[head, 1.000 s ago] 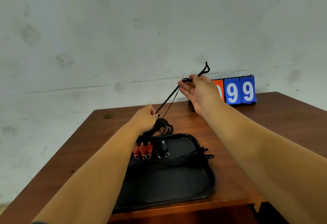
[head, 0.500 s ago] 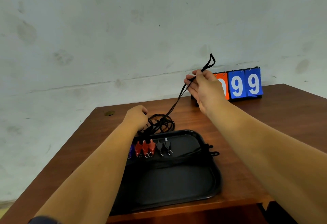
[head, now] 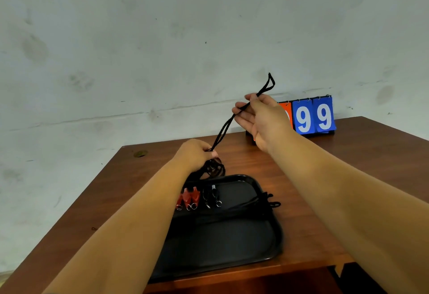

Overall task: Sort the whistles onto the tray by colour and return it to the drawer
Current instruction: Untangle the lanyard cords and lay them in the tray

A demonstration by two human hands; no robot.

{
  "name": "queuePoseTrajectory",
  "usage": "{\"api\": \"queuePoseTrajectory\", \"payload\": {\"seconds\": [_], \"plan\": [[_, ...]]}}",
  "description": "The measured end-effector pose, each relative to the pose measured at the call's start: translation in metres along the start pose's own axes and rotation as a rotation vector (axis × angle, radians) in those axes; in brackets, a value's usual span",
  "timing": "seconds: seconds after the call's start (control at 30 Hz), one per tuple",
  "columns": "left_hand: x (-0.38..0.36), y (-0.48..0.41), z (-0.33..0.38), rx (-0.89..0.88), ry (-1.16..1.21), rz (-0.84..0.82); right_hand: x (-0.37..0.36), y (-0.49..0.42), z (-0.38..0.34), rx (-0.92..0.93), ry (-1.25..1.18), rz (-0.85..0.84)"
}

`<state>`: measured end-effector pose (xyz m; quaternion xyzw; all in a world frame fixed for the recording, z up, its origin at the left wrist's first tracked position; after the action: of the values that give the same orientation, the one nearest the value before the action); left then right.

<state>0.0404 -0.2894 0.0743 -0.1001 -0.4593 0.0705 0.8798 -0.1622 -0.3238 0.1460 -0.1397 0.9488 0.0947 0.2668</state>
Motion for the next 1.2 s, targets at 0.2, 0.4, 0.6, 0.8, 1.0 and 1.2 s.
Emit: {"api": "queuePoseTrajectory", "payload": {"seconds": [0.2,0.4,0.6,0.8,1.0,1.2], "plan": [[0.030,-0.001,0.001,-0.004,0.076,0.134,0.010,0.003,0.023,-0.133,0.595,0.114],[0.040,0.001,0.010,-0.085,0.006,0.107,0.002,0.008,0.067,-0.201,1.073,-0.093],[0.046,0.000,-0.004,-0.073,-0.050,0.082,0.008,-0.001,0.072,-0.198,1.134,-0.189],[0.047,0.003,-0.024,-0.038,-0.094,0.079,0.015,-0.009,0.056,-0.068,1.037,-0.048],[0.047,0.003,-0.033,0.015,-0.192,0.079,0.024,-0.019,0.053,0.029,0.791,0.156],[0.055,0.005,-0.045,0.128,-0.195,0.081,0.030,-0.020,0.049,0.081,0.729,0.257]]}}
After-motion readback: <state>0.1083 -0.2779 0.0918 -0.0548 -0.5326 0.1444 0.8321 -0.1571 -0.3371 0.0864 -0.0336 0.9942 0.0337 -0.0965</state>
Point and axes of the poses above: each hand's wrist, its own y-axis away from the middle knuckle, its own x-axis out of the back of the hand, z = x × y, the point moved 2 cm from there along -y, towards the middle knuckle, and after that the axes turned 14 degrees about -x, right-handed, at the moved point
